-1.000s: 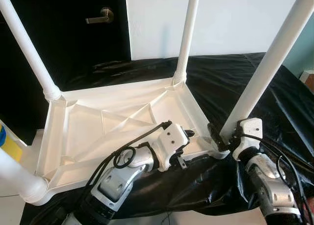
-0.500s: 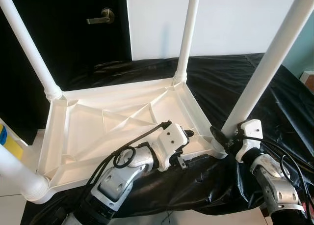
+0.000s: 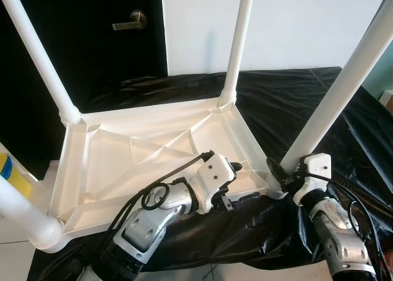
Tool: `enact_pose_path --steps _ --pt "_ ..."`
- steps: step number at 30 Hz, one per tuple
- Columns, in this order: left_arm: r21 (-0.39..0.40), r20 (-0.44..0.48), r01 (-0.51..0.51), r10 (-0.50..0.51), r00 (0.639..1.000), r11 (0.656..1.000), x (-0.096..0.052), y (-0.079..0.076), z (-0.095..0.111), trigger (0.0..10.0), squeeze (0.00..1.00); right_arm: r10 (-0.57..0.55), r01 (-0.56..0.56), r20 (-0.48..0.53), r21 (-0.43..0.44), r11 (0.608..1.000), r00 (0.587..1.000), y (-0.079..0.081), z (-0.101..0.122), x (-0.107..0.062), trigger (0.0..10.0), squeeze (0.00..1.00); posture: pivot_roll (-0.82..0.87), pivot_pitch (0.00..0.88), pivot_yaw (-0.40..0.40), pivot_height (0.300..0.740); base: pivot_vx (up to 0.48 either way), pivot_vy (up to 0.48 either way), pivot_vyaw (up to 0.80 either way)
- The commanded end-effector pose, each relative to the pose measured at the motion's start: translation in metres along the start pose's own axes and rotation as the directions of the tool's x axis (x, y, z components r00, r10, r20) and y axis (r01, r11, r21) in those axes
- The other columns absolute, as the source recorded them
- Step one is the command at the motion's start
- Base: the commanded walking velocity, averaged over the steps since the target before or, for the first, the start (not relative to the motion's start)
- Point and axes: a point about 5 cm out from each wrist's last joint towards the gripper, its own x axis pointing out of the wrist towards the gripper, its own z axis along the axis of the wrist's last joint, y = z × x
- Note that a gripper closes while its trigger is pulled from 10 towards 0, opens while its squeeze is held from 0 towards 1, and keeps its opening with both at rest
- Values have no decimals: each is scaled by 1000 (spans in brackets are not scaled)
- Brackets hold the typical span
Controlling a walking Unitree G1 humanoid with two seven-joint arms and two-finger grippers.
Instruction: Building children table
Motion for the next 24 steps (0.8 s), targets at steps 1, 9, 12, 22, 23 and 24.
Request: enact_pose_path --steps 1,9,12,22,23,24 --pt "4 -3 41 -41 999 999 0 -2 1 10000 0 -71 71 -51 7 997 996 -3 -8 -4 10000 0 -51 1 -2 740 0 0 0" --pt "5 -4 45 -45 999 999 1 -2 1 10000 0 -209 212 -58 41 976 976 8 -6 -1 10000 0 -50 0 -3 740 0 0 0" --pt "6 -3 44 -44 999 999 1 -1 1 10000 0 -363 367 -67 45 929 929 17 -6 -1 10000 0 -50 0 -10 740 0 0 0" --pt "-3 11 29 -29 1000 1000 4 -2 2 10000 0 -499 504 -77 101 858 863 36 -2 5 10000 0 -51 0 -12 740 0 0 0" --pt "-4 12 29 -29 1000 1000 5 -2 2 10000 0 -506 511 -76 103 853 859 34 -1 5 10000 0 -49 0 -16 740 0 0 0" --pt "-3 13 30 -30 999 1000 5 -2 3 10000 0 -488 495 -81 106 863 869 36 -2 4 10000 0 -52 0 -13 740 0 0 0"
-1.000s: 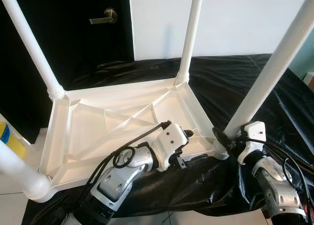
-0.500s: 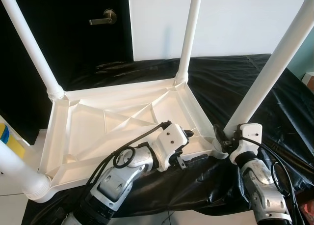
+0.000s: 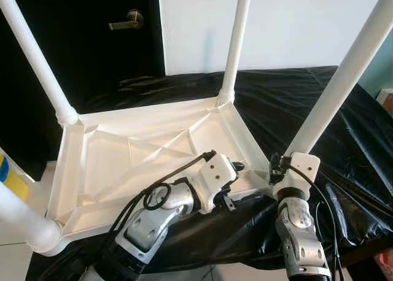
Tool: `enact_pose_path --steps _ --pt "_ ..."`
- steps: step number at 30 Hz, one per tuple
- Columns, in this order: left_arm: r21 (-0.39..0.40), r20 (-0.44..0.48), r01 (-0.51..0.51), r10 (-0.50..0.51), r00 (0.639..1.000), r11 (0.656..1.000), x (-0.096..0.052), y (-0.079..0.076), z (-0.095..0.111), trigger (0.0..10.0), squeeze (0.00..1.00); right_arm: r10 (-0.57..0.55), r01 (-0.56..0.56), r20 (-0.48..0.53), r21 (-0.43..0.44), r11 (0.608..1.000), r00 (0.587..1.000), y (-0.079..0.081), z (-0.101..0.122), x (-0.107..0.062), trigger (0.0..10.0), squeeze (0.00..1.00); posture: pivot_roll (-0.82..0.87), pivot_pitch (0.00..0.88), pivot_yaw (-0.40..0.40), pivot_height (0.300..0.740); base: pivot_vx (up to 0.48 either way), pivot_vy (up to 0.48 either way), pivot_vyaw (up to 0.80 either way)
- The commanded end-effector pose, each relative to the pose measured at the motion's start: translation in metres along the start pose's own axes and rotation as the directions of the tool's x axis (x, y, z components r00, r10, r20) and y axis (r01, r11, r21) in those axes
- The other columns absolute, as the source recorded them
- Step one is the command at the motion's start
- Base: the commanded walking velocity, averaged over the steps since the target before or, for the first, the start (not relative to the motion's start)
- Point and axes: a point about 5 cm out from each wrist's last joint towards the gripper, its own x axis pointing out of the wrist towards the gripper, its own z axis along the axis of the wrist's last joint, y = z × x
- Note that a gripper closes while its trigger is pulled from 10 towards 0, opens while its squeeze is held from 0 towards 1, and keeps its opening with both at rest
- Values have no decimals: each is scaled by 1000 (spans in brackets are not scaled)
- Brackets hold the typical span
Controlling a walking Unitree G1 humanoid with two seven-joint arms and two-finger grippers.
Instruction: Building children table
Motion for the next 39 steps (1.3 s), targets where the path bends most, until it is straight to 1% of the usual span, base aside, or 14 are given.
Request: enact_pose_path --steps 1,7,8,9,12,18,20,25,26,29,32,34,38,39 --pt "4 -5 26 -26 1000 1000 2 0 0 10000 0 -10 11 -48 19 1000 999 -4 -7 -2 10000 0 -52 0 -13 740 0 0 0" --pt "11 -7 27 -27 1000 1000 1 1 0 10000 0 28 -27 -39 11 1000 999 -2 -5 -6 10000 0 -52 0 -13 740 0 0 0" --pt "12 -8 27 -27 1000 1000 1 1 0 10000 0 30 -30 -33 9 1000 999 -2 -4 -6 10000 259 -52 0 -13 740 0 0 0" --pt "12 -8 27 -27 1000 1000 1 1 0 10000 0 36 -35 -26 7 999 999 -2 -3 -5 10000 949 -51 0 -13 740 0 0 0" --pt "12 -9 27 -27 1000 1000 1 1 0 10000 0 40 -40 -16 6 999 999 -2 -1 -5 10000 1000 -50 0 -12 740 0 0 0" --pt "12 -10 28 -28 1000 1000 1 0 -1 10000 0 95 -95 15 -15 995 995 -8 4 -3 10000 1000 -50 0 -13 740 0 0 0" --pt "12 -12 28 -28 1000 1000 0 1 -1 10000 0 202 -202 5 -13 979 979 -13 3 -1 10000 1000 -49 0 -12 740 0 0 0" --pt "14 -13 28 -28 1000 1000 0 1 -1 10000 0 300 -300 7 -29 954 954 -19 3 1 10000 1000 -50 0 -10 740 0 0 0" --pt "16 -15 31 -31 999 999 0 1 -1 10000 0 378 -378 -3 -52 924 926 -22 2 3 10000 24 -56 0 -5 740 0 0 0" --pt "17 -16 33 -32 999 999 0 1 -1 10000 0 427 -427 -12 -68 902 904 -24 2 5 10000 24 -56 0 -5 740 0 0 0" --pt "22 -18 40 -40 999 999 0 2 -2 10000 0 548 -548 -30 -107 830 836 -27 3 12 10000 0 -57 0 -3 740 0 0 0" --pt "22 -18 40 -40 999 999 0 2 -2 10000 0 548 -548 -30 -107 830 836 -27 3 12 10000 0 -57 0 -3 740 0 0 0" --pt "38 -33 41 -40 999 998 1 4 -4 10000 0 650 -654 -77 -145 743 756 -32 3 21 10000 0 -55 0 -3 740 0 0 0" --pt "38 -33 41 -40 999 998 1 4 -4 10000 0 650 -654 -77 -145 743 756 -32 3 21 10000 0 -55 0 -3 740 0 0 0"
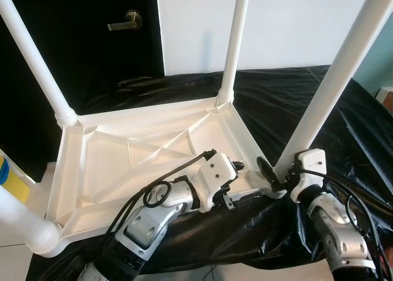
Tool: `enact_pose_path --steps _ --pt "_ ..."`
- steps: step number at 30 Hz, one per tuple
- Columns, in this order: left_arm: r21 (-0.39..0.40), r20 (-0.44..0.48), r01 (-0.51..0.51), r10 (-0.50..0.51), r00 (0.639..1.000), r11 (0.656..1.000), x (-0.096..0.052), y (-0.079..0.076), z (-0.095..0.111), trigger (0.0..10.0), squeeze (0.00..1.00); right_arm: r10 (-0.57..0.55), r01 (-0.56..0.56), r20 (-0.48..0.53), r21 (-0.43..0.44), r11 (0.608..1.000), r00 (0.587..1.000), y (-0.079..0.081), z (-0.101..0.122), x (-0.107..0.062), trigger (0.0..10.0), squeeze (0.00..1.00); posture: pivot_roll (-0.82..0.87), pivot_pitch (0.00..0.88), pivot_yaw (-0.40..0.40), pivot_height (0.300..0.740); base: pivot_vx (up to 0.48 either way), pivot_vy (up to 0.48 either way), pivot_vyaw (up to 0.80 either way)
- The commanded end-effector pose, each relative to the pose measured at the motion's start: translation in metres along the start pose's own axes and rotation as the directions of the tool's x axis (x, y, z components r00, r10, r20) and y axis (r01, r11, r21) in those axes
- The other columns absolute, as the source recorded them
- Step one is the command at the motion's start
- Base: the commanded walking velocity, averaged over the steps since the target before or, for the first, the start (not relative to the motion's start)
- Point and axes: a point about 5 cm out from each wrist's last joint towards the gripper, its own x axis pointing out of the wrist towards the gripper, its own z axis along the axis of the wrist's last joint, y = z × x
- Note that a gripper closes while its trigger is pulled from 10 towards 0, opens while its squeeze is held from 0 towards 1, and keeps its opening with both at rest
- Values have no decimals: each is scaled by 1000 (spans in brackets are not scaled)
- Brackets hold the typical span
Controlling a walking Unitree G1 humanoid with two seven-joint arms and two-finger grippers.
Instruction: Building children table
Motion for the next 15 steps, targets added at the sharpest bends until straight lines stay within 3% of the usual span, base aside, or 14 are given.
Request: enact_pose_path --steps 1,8,9,10,11,15 --pt "17 -17 29 -29 999 999 1 0 -2 10000 0 44 -44 -9 3 999 999 -1 -3 3 10000 0 -56 0 -2 740 0 0 0" --pt "20 -21 28 -28 999 999 2 0 -3 10000 0 78 -78 -12 -12 997 997 -5 -4 5 10000 0 -53 0 -5 740 0 0 0" --pt "21 -21 28 -27 999 999 2 0 -3 10000 0 92 -92 -17 -16 996 996 -6 -4 5 8902 0 -52 0 -6 740 0 0 0" --pt "21 -21 28 -27 999 999 2 0 -3 10000 0 92 -92 -17 -16 996 996 -6 -4 5 8902 0 -52 0 -6 740 0 0 0" --pt "23 -21 27 -26 999 999 2 1 -3 10000 0 107 -108 -28 -22 994 994 -6 -8 4 0 0 -51 0 -6 740 0 0 0" --pt "27 -22 28 -27 999 999 2 1 -3 10000 0 129 -130 -49 -27 991 990 -6 -15 0 0 0 -53 0 -5 740 0 0 0"
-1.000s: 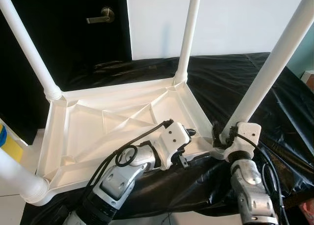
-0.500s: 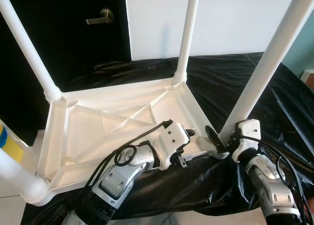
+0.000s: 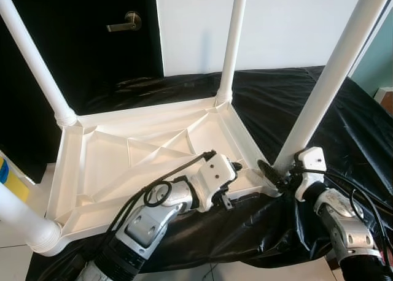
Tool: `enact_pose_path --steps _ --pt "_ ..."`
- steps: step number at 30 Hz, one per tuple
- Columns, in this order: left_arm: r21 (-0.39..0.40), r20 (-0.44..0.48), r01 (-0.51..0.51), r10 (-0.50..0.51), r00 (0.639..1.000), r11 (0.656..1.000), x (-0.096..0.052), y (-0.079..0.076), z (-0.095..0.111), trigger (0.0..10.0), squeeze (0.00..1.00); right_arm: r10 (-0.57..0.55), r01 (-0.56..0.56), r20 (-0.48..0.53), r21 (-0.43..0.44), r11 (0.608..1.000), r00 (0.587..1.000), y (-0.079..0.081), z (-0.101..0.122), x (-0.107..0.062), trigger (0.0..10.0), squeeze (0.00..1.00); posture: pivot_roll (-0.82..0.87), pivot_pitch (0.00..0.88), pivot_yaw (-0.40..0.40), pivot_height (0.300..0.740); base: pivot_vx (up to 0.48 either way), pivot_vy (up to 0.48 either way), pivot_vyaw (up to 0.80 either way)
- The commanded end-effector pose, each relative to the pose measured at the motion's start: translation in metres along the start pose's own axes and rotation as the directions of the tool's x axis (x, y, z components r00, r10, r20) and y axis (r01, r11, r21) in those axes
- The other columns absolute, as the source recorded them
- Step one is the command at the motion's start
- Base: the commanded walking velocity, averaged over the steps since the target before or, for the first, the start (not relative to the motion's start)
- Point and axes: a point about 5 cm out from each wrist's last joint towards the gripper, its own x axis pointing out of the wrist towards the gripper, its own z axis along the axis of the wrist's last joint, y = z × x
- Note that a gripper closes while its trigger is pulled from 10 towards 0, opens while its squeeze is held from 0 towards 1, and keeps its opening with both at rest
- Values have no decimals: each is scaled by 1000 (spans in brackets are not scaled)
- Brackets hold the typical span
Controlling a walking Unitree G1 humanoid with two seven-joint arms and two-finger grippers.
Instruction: Building children table
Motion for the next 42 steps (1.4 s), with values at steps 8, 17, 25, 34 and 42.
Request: enact_pose_path --steps 8,17,25,34,42 --pt "24 0 36 -36 999 999 1 -1 1 10000 0 24 -24 -28 8 1000 999 0 -13 -8 0 0 -57 0 1 740 0 0 0" --pt "20 -2 42 -42 999 999 1 -2 1 10000 0 -26 27 -34 32 999 999 2 -17 -10 10000 0 -57 0 3 740 0 0 0" --pt "14 -4 40 -40 999 999 0 -3 0 10000 0 -186 187 -37 56 981 982 6 -19 -9 10000 0 -54 0 -2 740 0 0 0" --pt "11 -4 36 -36 999 999 -1 -3 0 10000 0 -366 364 -12 114 924 931 19 -14 -5 10000 0 -49 0 -2 740 0 0 0" --pt "12 -6 33 -33 999 999 -1 -3 0 10000 0 -578 585 -89 148 798 811 35 -18 -1 10000 0 -42 0 -2 740 0 0 0"
